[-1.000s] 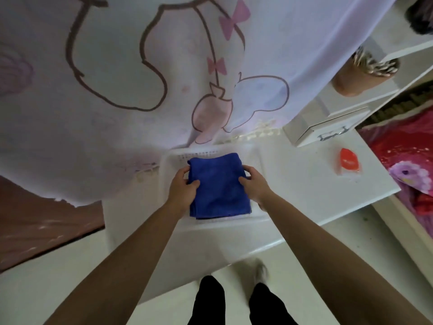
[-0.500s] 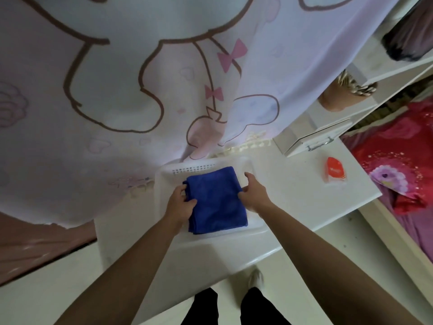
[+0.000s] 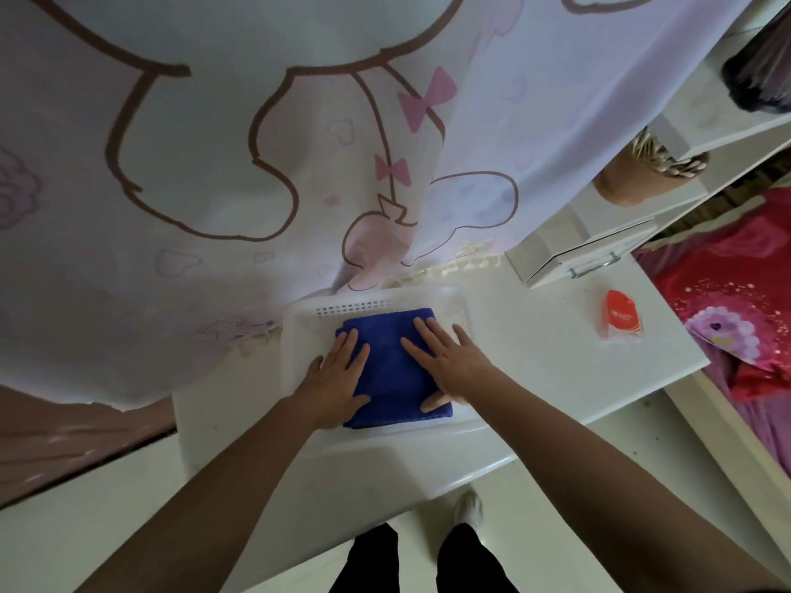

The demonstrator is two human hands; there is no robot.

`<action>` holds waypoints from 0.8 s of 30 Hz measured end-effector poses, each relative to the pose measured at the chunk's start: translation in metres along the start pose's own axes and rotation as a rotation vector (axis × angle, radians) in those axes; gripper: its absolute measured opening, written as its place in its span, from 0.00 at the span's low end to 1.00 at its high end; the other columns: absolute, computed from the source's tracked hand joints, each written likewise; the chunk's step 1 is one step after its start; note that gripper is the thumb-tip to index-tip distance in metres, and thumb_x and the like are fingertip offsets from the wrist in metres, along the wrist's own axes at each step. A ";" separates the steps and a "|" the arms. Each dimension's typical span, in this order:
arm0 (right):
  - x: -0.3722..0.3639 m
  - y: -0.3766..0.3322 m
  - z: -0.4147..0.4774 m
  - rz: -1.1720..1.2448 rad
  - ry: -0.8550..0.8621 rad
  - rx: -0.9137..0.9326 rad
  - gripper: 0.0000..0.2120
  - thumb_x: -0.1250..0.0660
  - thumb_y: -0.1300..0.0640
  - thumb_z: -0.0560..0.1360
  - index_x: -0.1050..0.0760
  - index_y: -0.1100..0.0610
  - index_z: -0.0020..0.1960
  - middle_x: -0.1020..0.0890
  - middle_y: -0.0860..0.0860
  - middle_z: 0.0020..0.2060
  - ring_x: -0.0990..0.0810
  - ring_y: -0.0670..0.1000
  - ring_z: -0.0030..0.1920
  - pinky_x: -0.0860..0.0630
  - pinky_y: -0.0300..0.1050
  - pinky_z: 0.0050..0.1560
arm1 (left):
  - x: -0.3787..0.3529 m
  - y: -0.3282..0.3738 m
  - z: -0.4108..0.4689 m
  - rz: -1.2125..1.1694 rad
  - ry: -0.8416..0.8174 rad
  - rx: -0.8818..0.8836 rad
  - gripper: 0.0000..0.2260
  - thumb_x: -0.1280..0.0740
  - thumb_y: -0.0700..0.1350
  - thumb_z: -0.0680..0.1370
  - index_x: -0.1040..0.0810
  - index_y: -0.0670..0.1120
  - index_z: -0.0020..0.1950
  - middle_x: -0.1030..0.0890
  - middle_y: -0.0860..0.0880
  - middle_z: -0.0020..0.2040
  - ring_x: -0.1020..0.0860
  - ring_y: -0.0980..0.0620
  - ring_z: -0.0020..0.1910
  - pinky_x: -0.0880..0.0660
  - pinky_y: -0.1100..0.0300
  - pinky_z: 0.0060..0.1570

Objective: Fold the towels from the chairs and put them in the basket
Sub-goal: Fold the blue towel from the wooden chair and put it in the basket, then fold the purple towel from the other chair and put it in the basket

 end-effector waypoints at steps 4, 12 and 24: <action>-0.028 0.011 0.013 -0.105 0.009 -0.091 0.55 0.45 0.22 0.71 0.72 0.50 0.79 0.70 0.55 0.78 0.68 0.58 0.79 0.63 0.60 0.78 | -0.015 0.002 0.012 -0.016 -0.005 0.007 0.37 0.44 0.56 0.83 0.67 0.45 0.79 0.72 0.46 0.78 0.66 0.45 0.79 0.49 0.45 0.77; -0.002 0.011 -0.002 0.008 0.118 -0.025 0.52 0.45 0.24 0.72 0.67 0.50 0.81 0.69 0.58 0.78 0.65 0.60 0.80 0.56 0.60 0.79 | 0.012 0.001 -0.005 0.124 0.058 0.042 0.32 0.51 0.60 0.83 0.61 0.47 0.81 0.69 0.45 0.79 0.65 0.46 0.79 0.47 0.45 0.76; 0.199 0.138 -0.253 -0.017 1.055 -0.568 0.33 0.46 0.39 0.82 0.47 0.53 0.81 0.50 0.63 0.80 0.50 0.63 0.80 0.49 0.62 0.78 | 0.290 0.170 -0.126 0.368 0.993 -0.463 0.26 0.53 0.57 0.84 0.40 0.47 0.79 0.42 0.42 0.80 0.34 0.39 0.74 0.30 0.43 0.67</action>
Point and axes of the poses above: each hand's wrist, its own z-axis towards the middle knuckle, its own x-axis out of the back of the hand, y = z × x, the point moved 7 cm from there along z, towards the middle knuckle
